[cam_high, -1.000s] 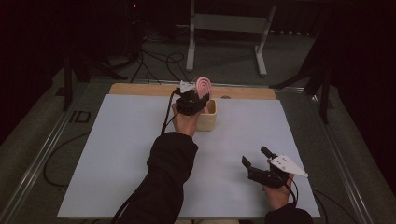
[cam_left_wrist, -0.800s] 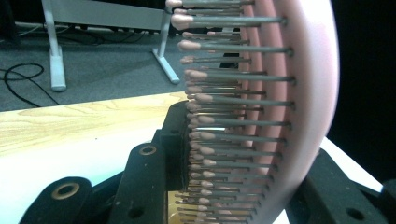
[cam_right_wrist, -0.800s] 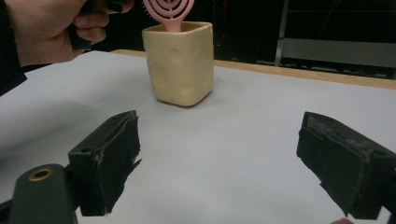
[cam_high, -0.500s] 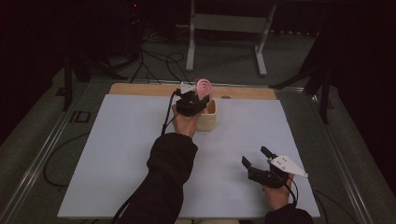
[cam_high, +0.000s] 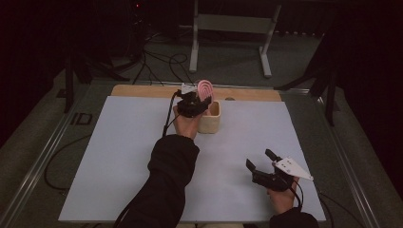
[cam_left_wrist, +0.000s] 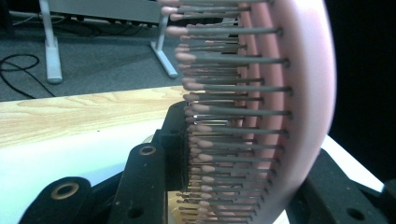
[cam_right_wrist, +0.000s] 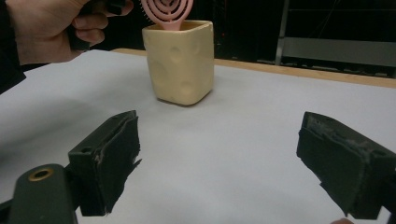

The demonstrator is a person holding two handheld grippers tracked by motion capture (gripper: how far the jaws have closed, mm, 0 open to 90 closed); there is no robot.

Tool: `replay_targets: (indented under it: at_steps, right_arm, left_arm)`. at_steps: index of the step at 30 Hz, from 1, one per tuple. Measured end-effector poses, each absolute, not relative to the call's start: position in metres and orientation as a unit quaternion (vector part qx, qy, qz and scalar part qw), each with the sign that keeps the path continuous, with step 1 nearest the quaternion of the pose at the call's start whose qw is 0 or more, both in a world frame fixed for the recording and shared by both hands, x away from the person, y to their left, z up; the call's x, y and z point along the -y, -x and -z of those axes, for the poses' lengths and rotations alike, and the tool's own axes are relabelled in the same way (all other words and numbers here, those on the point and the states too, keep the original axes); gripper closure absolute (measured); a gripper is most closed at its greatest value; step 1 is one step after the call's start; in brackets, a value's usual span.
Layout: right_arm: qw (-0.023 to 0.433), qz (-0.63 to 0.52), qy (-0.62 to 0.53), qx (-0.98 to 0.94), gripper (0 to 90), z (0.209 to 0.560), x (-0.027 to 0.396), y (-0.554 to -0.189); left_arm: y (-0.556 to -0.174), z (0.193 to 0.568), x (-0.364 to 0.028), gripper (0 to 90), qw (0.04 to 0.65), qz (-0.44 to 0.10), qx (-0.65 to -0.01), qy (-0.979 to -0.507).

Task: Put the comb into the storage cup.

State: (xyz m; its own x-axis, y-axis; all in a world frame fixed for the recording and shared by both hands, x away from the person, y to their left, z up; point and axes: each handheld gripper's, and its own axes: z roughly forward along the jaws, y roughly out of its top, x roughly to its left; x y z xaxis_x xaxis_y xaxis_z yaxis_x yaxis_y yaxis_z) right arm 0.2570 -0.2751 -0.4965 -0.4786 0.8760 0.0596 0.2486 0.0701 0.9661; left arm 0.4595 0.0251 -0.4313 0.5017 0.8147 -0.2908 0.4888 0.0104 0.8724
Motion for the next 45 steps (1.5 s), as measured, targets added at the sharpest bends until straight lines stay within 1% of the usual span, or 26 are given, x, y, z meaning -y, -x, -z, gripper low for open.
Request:
replay_targets:
  at_steps: [6, 10, 14, 15, 16, 18, 24, 35, 37, 41, 45]
  right_arm:
    - [0.292, -0.538, -0.419, -0.670, 12.9, 0.497, 0.275, -0.257]
    - [0.291, -0.538, -0.420, -0.670, 12.9, 0.497, 0.275, -0.257]
    - [0.290, -0.539, -0.420, -0.670, 12.9, 0.497, 0.275, -0.257]
    - [0.290, -0.539, -0.420, -0.670, 12.9, 0.496, 0.275, -0.257]
    - [0.290, -0.539, -0.420, -0.670, 12.9, 0.496, 0.275, -0.257]
    - [0.290, -0.539, -0.420, -0.670, 12.9, 0.496, 0.275, -0.257]
    - [0.291, -0.538, -0.420, -0.671, 12.9, 0.496, 0.275, -0.257]
    - [0.291, -0.538, -0.419, -0.671, 12.9, 0.496, 0.275, -0.257]
    - [0.290, -0.538, -0.419, -0.672, 12.9, 0.497, 0.274, -0.257]
    - [0.290, -0.537, -0.419, -0.672, 12.9, 0.497, 0.274, -0.257]
    - [0.289, -0.537, -0.419, -0.673, 12.9, 0.497, 0.274, -0.257]
  left_arm:
    - [-0.461, 0.431, -0.029, 62.4, 0.522, -0.155, -0.477, -0.690]
    - [-0.461, 0.432, -0.030, 52.6, 0.516, -0.159, -0.487, -0.687]
    - [-0.461, 0.432, -0.031, 40.4, 0.507, -0.166, -0.493, -0.687]
    - [-0.461, 0.433, -0.031, 40.4, 0.506, -0.168, -0.494, -0.686]
    - [-0.460, 0.434, -0.032, 34.3, 0.504, -0.174, -0.498, -0.684]
    - [-0.460, 0.436, -0.034, 28.5, 0.500, -0.175, -0.502, -0.684]
    - [-0.459, 0.437, -0.039, 16.8, 0.499, -0.181, -0.506, -0.680]
    - [-0.454, 0.432, -0.045, 9.4, 0.498, -0.193, -0.499, -0.682]
    - [-0.451, 0.431, -0.049, 5.0, 0.498, -0.197, -0.490, -0.687]
    - [-0.448, 0.429, -0.053, 1.2, 0.494, -0.203, -0.485, -0.693]
    - [-0.444, 0.428, -0.056, 0.3, 0.493, -0.208, -0.478, -0.696]
